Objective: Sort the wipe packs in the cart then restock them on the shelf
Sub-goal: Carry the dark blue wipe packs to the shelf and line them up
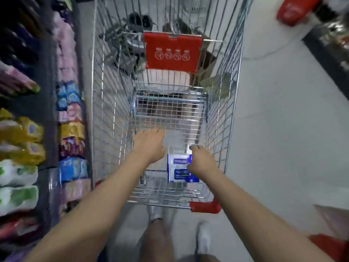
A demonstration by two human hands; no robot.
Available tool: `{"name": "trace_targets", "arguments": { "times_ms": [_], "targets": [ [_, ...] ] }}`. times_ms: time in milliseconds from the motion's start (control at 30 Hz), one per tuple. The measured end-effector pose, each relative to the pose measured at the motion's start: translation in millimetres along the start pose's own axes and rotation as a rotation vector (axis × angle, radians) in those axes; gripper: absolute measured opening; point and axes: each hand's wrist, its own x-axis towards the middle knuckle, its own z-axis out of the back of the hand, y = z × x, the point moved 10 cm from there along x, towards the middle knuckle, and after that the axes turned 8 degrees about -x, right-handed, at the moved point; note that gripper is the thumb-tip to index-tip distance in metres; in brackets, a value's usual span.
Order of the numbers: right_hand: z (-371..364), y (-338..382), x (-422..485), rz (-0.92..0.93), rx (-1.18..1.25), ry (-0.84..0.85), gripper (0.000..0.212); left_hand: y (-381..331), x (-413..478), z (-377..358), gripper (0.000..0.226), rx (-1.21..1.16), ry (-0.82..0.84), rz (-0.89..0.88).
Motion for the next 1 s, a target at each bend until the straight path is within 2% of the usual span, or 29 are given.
{"name": "trace_targets", "arguments": {
  "times_ms": [167, 300, 400, 567, 733, 867, 900, 1000],
  "targets": [
    [-78.7, -2.0, 55.2, -0.069, -0.069, 0.194, 0.038, 16.4, 62.8, -108.4, 0.053, -0.042, 0.249, -0.098],
    [-124.8, -10.6, 80.2, -0.055, -0.184, 0.229, 0.046, 23.6, 90.4, -173.2, 0.042, -0.113, 0.333, -0.149],
    [-138.7, -18.3, 88.2, -0.062, -0.269, 0.233, 0.039, 19.2, 102.5, -205.5, 0.037, -0.211, 0.36, -0.203],
    [-152.3, -29.1, 80.6, -0.132, -0.111, 0.369, 0.038, -3.8, 103.6, -235.5, 0.045, -0.246, 0.463, -0.278],
    [-126.9, -28.7, 71.1, -0.164, -0.067, 0.336, 0.036, -9.4, 111.1, -237.5, 0.035, -0.392, 0.517, -0.166],
    [-106.0, -20.1, 64.1, -0.139, -0.102, 0.351, 0.028, -22.5, 103.5, -234.4, 0.062, -0.349, 0.561, -0.137],
    [-100.5, -17.8, 64.2, -0.13, -0.109, 0.346, 0.028, -25.0, 100.2, -234.8, 0.063, -0.354, 0.562, -0.119],
    [-85.2, -14.2, 63.1, -0.104, -0.105, 0.294, 0.026, -32.1, 90.3, -235.1, 0.035, -0.394, 0.568, -0.103]
  ]
}}
